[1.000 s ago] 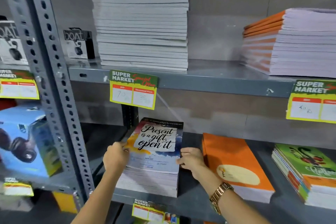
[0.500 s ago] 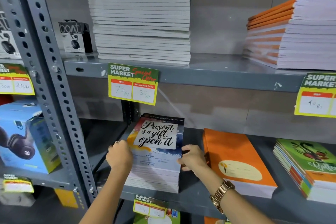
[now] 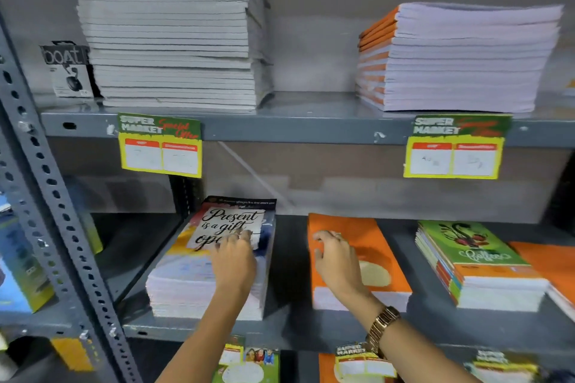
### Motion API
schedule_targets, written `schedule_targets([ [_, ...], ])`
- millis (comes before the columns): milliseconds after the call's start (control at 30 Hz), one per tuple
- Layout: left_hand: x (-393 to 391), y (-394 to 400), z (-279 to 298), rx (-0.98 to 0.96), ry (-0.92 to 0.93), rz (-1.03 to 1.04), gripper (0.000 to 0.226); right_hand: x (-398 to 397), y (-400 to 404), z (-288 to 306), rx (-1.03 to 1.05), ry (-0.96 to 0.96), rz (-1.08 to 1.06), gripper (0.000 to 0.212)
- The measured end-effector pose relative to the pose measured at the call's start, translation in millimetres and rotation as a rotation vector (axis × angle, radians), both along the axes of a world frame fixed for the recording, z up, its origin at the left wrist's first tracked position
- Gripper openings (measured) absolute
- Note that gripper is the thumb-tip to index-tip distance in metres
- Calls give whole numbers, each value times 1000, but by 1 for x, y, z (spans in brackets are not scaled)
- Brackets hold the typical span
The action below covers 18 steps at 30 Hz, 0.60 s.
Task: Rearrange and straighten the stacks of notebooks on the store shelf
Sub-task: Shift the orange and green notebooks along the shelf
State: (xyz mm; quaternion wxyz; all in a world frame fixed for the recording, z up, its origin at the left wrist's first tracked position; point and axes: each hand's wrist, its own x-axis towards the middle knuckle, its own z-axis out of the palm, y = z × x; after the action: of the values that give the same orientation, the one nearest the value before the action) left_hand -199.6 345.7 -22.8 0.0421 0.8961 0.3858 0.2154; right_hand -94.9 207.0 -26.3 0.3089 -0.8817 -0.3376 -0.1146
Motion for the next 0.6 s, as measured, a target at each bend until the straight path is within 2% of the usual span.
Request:
schedule_targets([
  [100,28,-35,11,33,-69,-104,33,18,-35,3,-70,-187,-56,37],
  [200,57,-65,16,28,-187,-224,26,45,-76,-2,-40,-268,-99,40],
  [333,100,-116,20,-70,-285,-361,31,78,-145,1,-8,-242,-218,42],
  [433,137,-159,20,-122,-295,-441,31,108,-203,-1,-77,-226,-329,48],
  [600,197,-238,15,-211,-325,-605,25,156,-293,-8,-138,-216,-483,45],
])
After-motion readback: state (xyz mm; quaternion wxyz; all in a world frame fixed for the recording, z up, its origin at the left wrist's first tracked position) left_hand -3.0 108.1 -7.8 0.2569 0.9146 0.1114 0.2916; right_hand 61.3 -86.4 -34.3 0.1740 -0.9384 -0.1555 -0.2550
